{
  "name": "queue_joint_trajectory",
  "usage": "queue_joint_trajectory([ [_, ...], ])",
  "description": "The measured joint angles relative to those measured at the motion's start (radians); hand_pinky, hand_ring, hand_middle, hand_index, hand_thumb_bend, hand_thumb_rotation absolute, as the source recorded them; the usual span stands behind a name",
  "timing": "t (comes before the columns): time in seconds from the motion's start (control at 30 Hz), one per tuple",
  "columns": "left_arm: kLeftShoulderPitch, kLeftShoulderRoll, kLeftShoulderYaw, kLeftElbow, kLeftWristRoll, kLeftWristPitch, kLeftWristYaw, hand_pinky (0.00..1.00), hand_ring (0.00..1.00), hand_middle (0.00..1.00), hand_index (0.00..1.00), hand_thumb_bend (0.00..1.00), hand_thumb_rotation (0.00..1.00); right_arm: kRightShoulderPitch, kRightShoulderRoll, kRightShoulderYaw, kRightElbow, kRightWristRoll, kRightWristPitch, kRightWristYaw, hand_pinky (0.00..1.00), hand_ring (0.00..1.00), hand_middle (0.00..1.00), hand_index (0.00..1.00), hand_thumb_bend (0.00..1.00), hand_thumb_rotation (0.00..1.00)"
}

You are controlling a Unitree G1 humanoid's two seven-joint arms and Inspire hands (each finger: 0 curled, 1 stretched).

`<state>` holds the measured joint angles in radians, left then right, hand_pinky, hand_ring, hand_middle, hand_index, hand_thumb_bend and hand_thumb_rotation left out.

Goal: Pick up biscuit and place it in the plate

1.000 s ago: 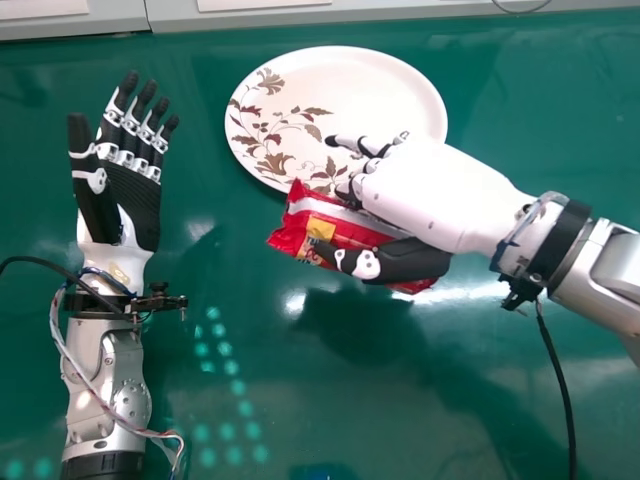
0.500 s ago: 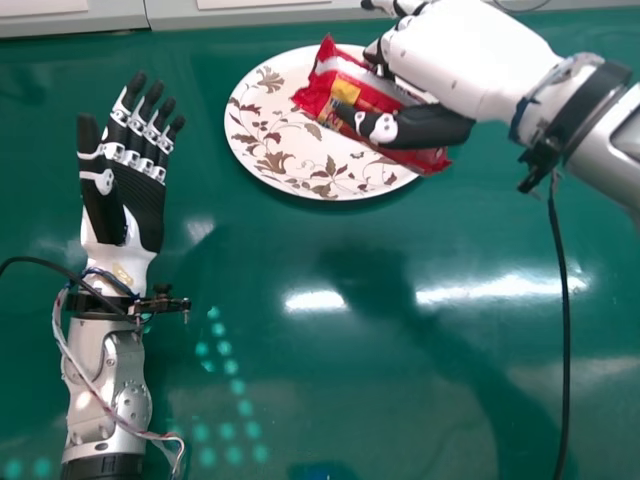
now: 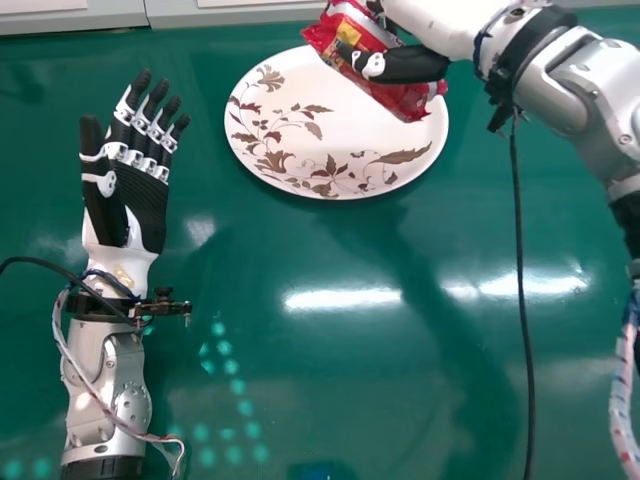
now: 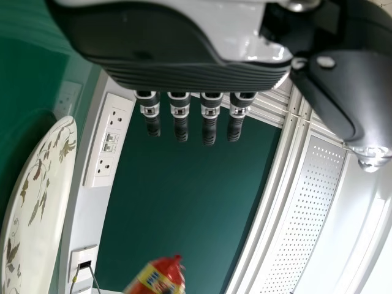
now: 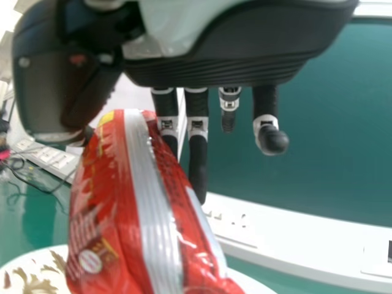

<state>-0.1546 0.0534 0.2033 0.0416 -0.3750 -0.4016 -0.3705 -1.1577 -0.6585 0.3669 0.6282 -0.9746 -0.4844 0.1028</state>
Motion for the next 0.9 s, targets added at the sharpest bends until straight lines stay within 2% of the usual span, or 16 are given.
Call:
queue_joint_trajectory([
  [0.17,0.001,0.000,-0.001,-0.004,0.000,0.002,0.001,1.00,1.00,1.00,1.00,1.00,0.78,-0.053,0.043,0.065,0.144,-0.039,0.037,-0.096,0.06,0.40,0.46,0.50,0.51,0.00],
  [0.4,0.009,-0.003,-0.004,-0.019,0.001,0.002,0.010,1.00,1.00,1.00,1.00,1.00,0.78,-0.092,0.119,0.143,0.303,-0.061,0.114,-0.151,0.06,0.40,0.46,0.50,0.51,0.00],
  [0.67,0.011,-0.003,-0.008,-0.022,0.001,0.001,0.011,1.00,1.00,1.00,1.00,1.00,0.78,-0.136,0.180,0.213,0.451,-0.065,0.132,-0.187,0.09,0.39,0.45,0.51,0.51,0.00],
  [0.9,0.018,-0.007,-0.012,-0.032,0.001,0.002,0.014,1.00,1.00,1.00,1.00,1.00,0.76,-0.145,0.205,0.238,0.508,-0.055,0.131,-0.227,0.09,0.40,0.45,0.51,0.51,0.00],
])
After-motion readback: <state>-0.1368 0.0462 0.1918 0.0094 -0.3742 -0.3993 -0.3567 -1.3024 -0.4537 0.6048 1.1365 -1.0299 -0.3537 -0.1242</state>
